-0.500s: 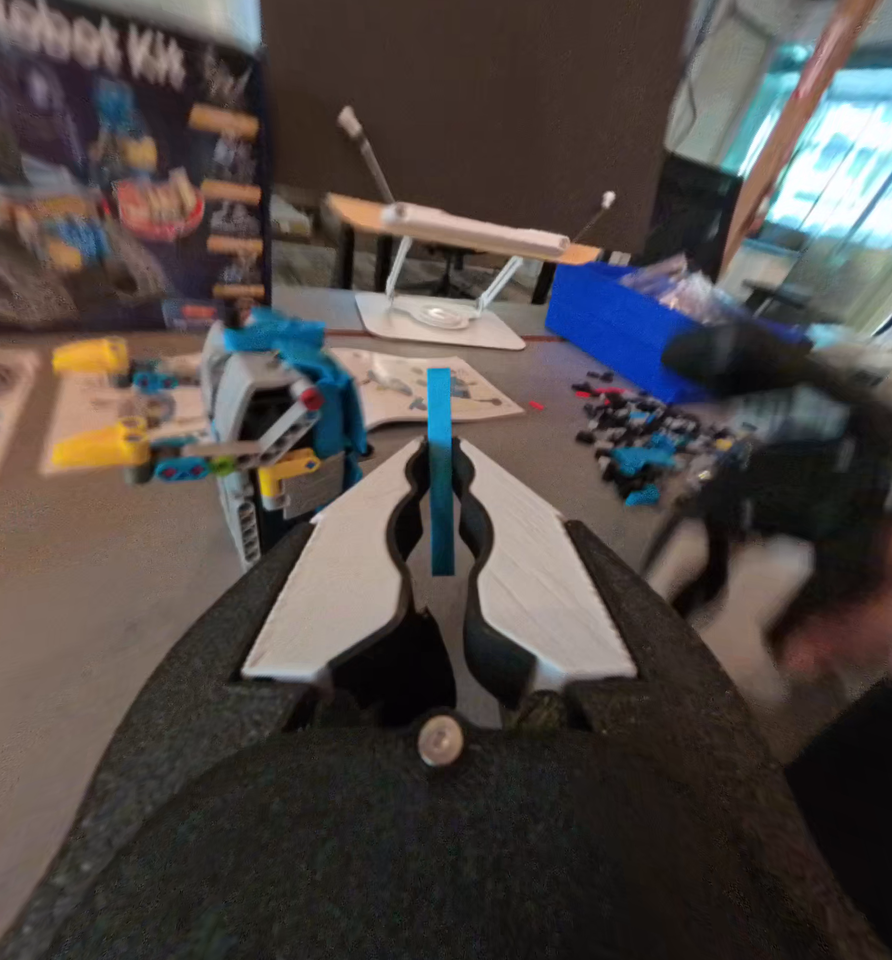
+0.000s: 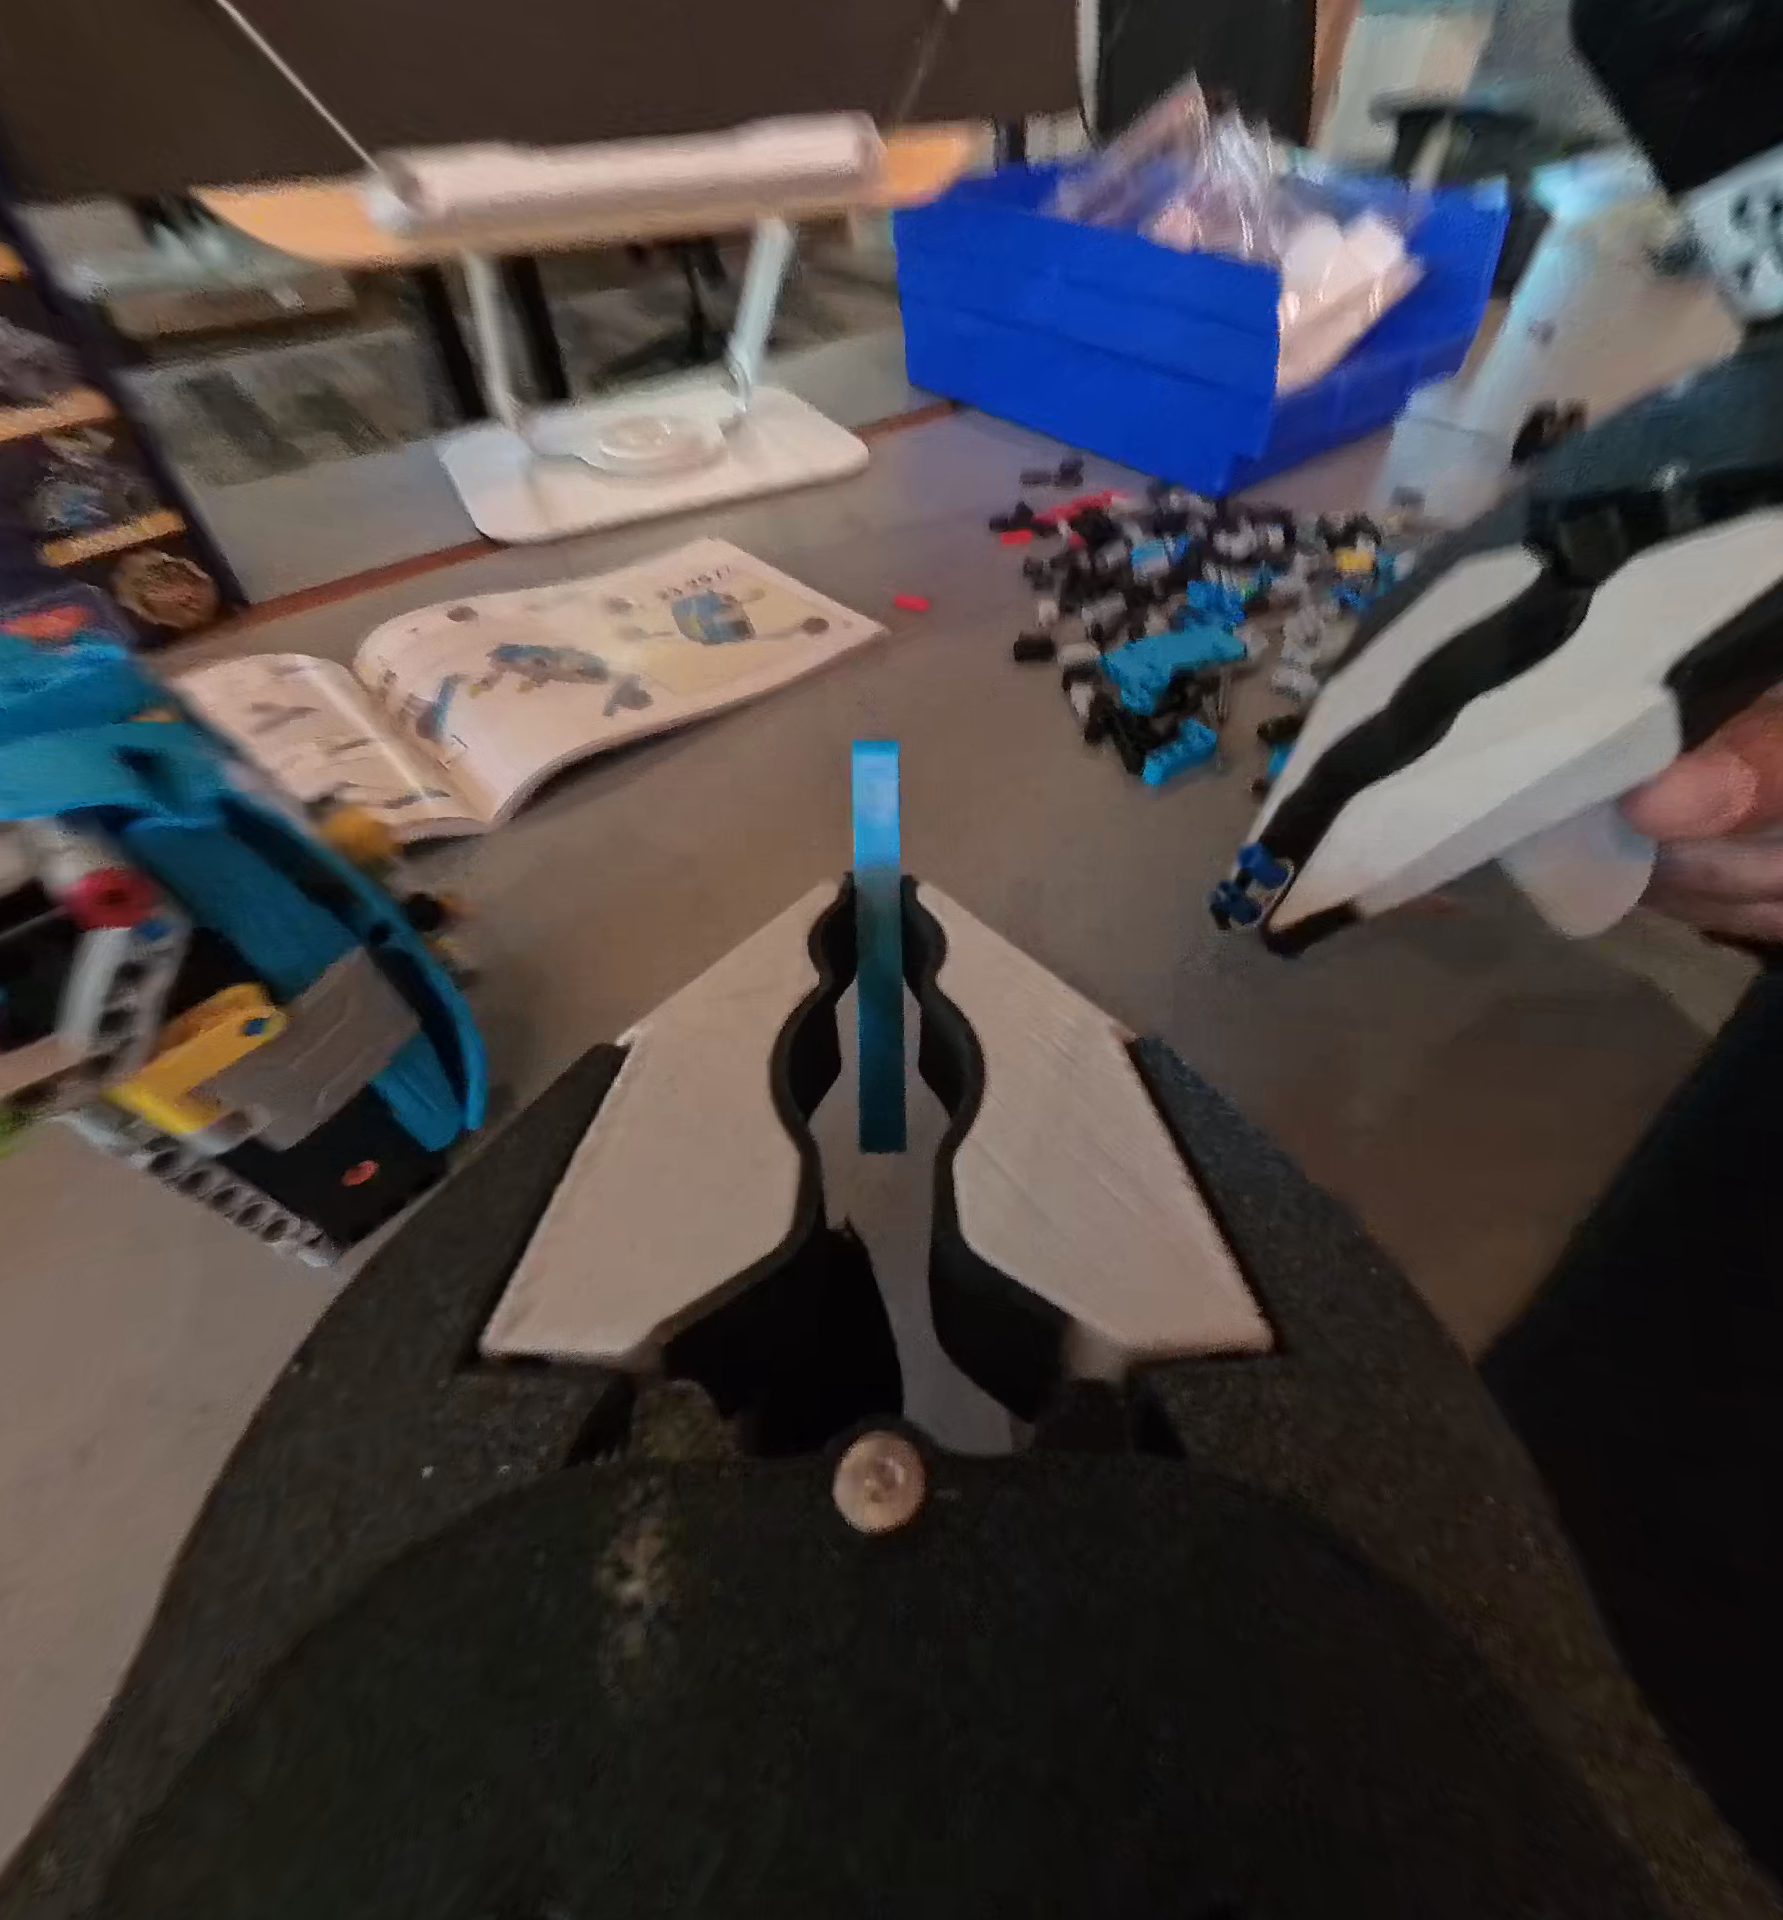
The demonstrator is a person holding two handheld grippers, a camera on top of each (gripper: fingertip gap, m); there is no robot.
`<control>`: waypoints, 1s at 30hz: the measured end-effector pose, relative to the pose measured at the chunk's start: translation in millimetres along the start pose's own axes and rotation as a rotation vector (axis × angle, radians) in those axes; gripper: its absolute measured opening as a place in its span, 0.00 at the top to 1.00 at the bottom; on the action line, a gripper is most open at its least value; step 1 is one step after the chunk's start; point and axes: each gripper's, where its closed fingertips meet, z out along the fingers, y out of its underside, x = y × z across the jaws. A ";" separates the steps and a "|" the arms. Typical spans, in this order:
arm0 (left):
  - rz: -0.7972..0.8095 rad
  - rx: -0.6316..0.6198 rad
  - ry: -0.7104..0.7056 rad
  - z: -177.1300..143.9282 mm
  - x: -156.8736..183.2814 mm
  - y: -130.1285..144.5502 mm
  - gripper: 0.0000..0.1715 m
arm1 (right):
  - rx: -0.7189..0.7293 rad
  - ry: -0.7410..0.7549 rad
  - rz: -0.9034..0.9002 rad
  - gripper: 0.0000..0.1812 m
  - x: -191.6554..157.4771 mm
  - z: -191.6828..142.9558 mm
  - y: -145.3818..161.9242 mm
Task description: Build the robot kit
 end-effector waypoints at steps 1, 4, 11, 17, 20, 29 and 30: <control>0.022 -0.066 0.025 5.3 4.9 7.9 0.96 | 0.004 -0.016 -0.004 0.96 -1.5 -1.2 1.4; 0.070 -0.315 0.113 21.0 15.9 36.0 0.96 | 0.022 -0.013 -0.003 0.96 5.7 -6.3 2.9; 0.221 -0.463 0.132 44.1 -0.8 45.2 0.96 | -0.160 0.264 -0.345 0.95 55.8 -7.7 11.6; 0.128 -0.521 0.202 47.6 -0.7 62.2 0.88 | -0.324 0.451 -0.943 0.96 77.7 -3.8 16.8; 0.070 -0.512 0.202 46.6 -2.3 60.5 0.85 | -0.361 0.437 -0.993 0.91 82.9 1.0 25.3; 0.087 -0.449 0.450 -19.2 35.9 51.4 0.85 | -0.219 0.244 -0.339 0.75 57.0 -19.7 32.4; 0.107 -0.457 0.470 -22.8 40.6 56.6 0.85 | -0.190 0.222 -0.276 0.75 52.6 -21.3 32.6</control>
